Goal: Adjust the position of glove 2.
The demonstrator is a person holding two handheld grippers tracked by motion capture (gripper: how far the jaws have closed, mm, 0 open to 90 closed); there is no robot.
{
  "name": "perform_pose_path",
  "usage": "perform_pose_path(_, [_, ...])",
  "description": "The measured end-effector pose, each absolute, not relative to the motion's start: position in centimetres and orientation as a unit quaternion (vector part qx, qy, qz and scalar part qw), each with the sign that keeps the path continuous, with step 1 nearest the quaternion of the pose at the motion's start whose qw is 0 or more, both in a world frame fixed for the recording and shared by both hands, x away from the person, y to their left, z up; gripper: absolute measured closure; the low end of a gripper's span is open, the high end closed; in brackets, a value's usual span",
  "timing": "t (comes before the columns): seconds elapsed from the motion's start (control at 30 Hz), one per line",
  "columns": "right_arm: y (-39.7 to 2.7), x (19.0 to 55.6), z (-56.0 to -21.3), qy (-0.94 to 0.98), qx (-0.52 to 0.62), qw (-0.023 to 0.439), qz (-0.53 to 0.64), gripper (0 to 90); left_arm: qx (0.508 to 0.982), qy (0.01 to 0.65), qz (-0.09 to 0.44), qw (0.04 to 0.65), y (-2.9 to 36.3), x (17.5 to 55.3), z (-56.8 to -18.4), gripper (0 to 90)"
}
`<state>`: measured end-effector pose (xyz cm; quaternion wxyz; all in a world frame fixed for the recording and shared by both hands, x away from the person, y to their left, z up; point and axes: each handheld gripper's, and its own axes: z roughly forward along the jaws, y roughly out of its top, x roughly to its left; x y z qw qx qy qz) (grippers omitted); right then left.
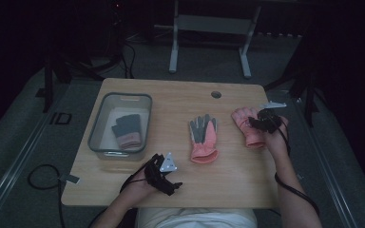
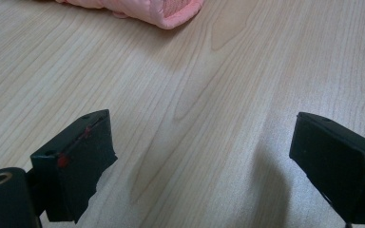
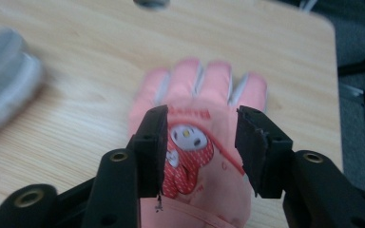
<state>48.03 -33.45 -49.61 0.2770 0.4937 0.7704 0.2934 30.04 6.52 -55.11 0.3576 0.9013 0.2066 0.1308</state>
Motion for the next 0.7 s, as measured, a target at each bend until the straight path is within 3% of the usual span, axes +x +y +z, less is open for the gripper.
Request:
perform_pose_path(0.23, [-33.1, 48.5, -52.3, 0.784, 0.491, 0.278, 0.261, 54.2, 0.902, 0.207, 0.128, 0.357, 6.7, 30.1, -55.2, 7.0])
perform_pose_path(0.4, [-33.1, 48.6, -52.9, 0.775, 0.503, 0.271, 0.269, 65.4, 0.905, 0.2, 0.134, 0.35, 6.7, 29.9, -55.1, 7.0])
perform_pose_path(0.53, [-32.8, 48.4, -52.7, 0.771, 0.51, 0.274, 0.265, 80.8, 0.905, 0.201, 0.132, 0.352, 6.7, 29.9, -55.1, 7.0])
perform_pose_path(0.7, [-32.3, 47.6, -51.0, 0.753, 0.532, 0.277, 0.271, 85.1, 0.903, 0.204, 0.13, 0.355, 6.7, 29.9, -55.2, 7.0])
